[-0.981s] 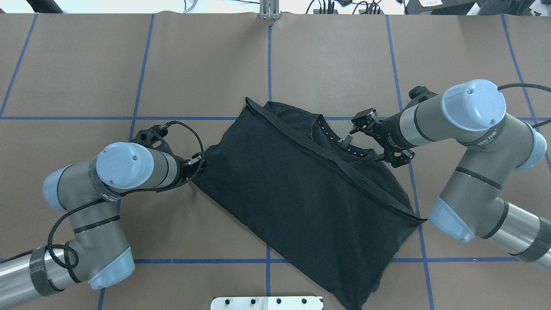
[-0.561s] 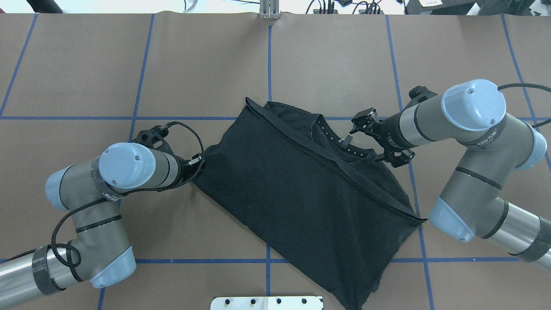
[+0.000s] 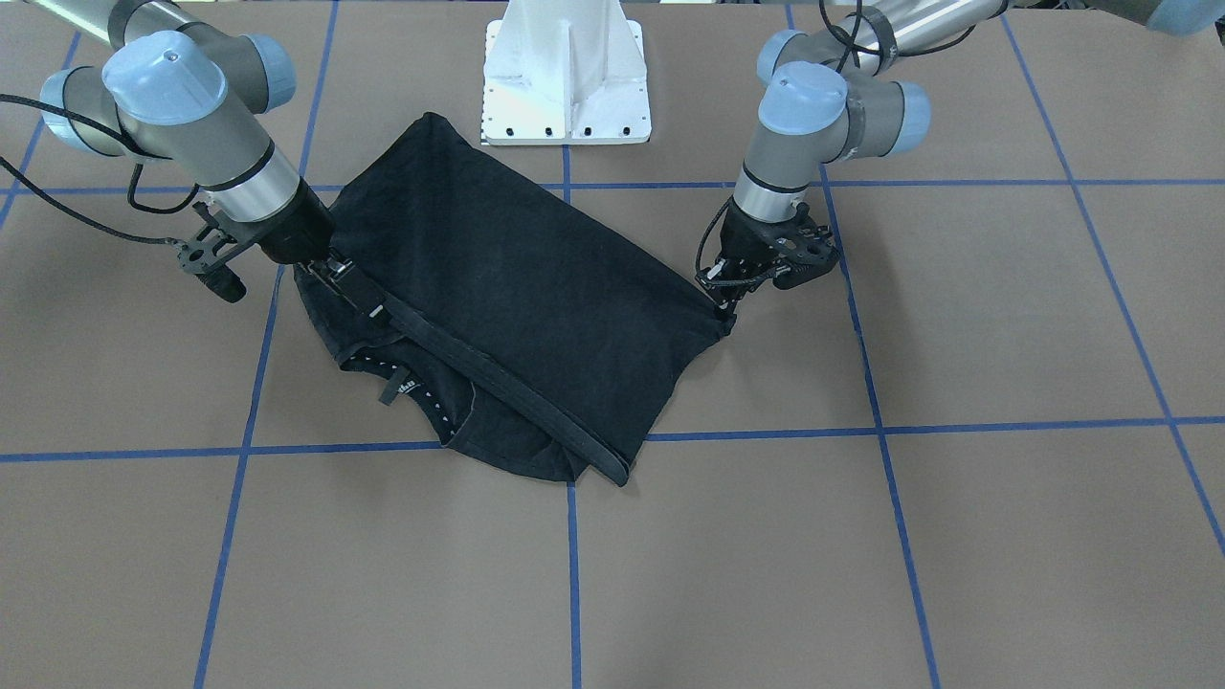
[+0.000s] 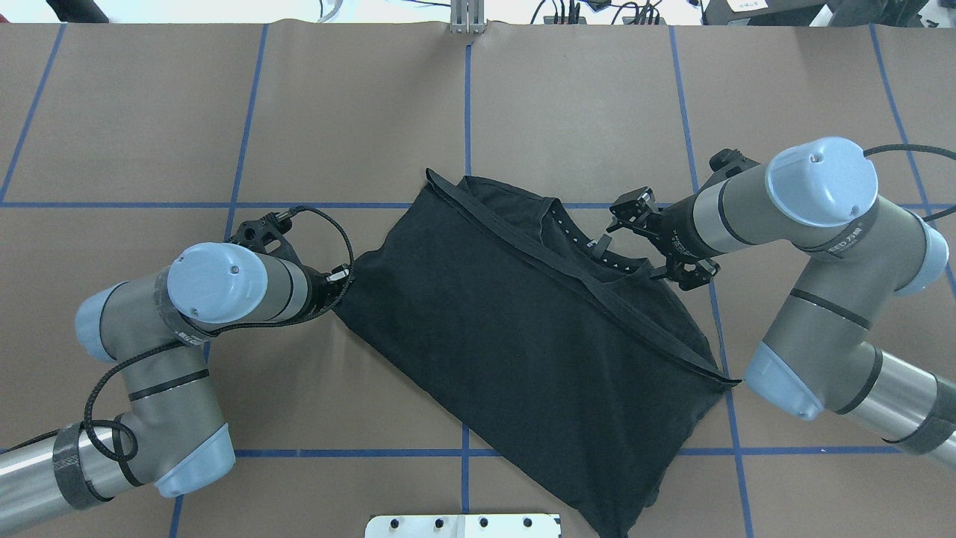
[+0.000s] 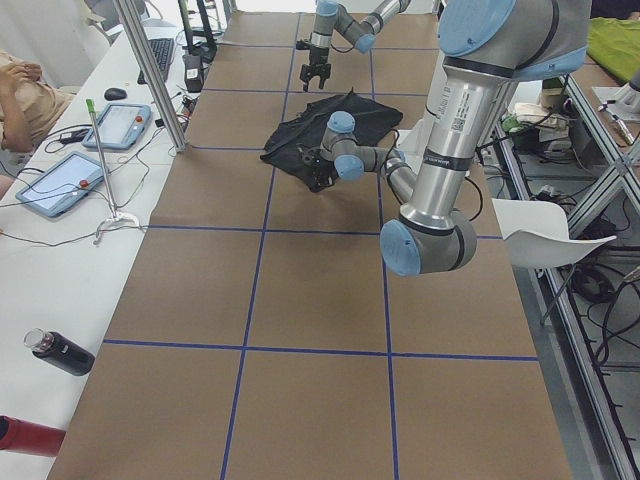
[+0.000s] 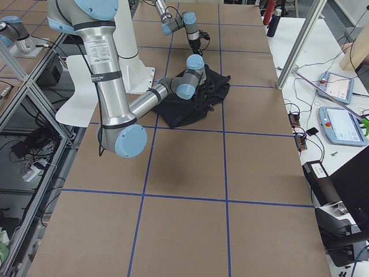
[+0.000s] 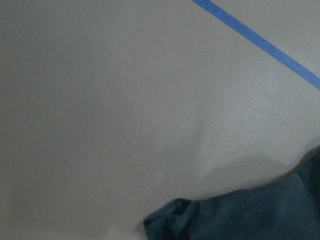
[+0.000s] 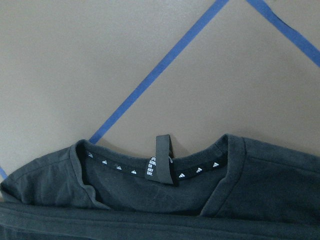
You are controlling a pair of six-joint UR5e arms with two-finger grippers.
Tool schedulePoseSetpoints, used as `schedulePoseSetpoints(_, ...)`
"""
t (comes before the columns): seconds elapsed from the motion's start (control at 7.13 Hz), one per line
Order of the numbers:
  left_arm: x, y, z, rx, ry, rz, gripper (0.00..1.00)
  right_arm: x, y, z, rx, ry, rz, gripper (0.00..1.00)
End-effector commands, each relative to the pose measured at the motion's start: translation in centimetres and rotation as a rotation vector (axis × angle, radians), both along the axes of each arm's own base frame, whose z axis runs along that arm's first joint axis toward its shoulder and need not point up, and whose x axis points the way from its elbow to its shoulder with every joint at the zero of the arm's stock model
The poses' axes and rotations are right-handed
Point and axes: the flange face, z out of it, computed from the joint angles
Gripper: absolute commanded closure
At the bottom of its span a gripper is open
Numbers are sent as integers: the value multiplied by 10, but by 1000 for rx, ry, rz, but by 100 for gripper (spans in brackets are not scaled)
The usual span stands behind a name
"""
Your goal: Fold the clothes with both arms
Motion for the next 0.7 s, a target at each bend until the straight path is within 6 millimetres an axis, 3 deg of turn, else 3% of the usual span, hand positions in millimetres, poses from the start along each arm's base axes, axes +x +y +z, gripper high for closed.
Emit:
schedulePoseSetpoints(0.0, -41, -55, -13, 127, -31, -21, 100, 0, 0, -1, 1, -1, 1, 0)
schedulePoseSetpoints(0.14, -50, -92, -25, 148, -41, -57, 100, 1, 0, 0, 0, 0, 2, 0)
schedulePoseSetpoints(0.56, -21, -219, -42, 217, -34, -142, 100, 2, 0, 1, -1, 1, 2, 0)
